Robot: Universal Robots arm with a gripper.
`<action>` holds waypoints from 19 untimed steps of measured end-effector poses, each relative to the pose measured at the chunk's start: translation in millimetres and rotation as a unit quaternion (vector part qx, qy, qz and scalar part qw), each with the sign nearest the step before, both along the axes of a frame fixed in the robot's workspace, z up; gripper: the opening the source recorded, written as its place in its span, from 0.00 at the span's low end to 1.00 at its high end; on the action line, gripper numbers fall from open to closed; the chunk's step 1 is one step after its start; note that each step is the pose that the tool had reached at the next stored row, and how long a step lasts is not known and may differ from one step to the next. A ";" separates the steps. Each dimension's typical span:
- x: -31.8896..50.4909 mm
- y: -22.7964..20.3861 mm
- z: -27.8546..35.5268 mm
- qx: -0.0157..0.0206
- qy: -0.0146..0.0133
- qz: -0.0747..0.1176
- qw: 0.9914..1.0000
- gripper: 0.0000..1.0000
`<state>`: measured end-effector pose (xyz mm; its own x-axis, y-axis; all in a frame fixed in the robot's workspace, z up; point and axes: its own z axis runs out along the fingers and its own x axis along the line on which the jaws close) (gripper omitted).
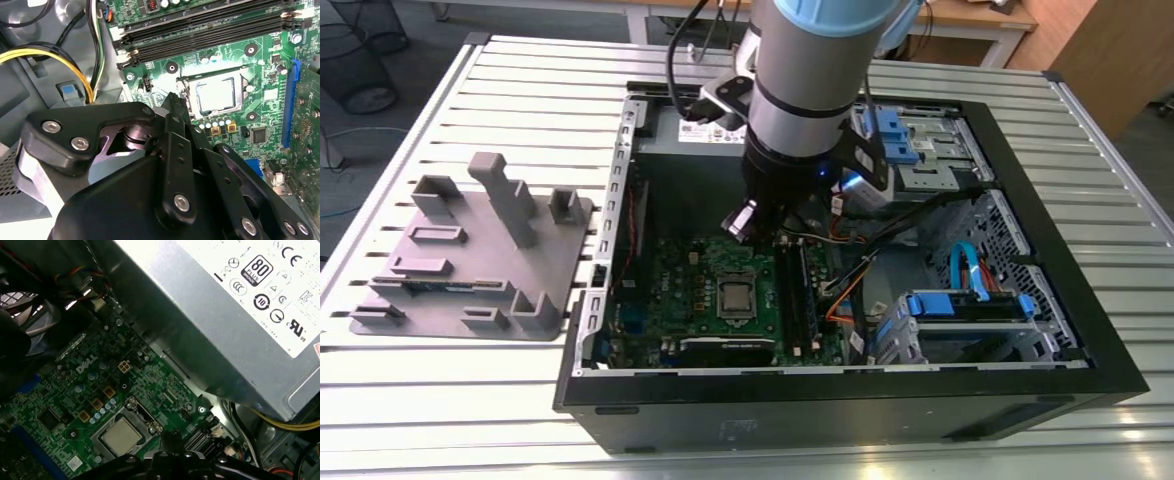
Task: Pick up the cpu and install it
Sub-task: 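Install the first cpu locking lever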
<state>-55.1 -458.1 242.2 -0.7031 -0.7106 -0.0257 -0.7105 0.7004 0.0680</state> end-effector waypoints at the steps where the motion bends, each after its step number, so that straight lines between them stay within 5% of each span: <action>1: 0.0 -0.6 -0.3 0.000 0.000 -0.003 1.000 0.11; 13: 0.0 -3.1 -5.1 -0.001 0.000 -0.055 0.998 0.11; 15: 0.0 -3.1 -5.6 -0.005 0.000 -0.060 0.998 0.11; 19: 0.0 -3.1 -6.9 -0.023 -0.001 -0.069 0.997 0.11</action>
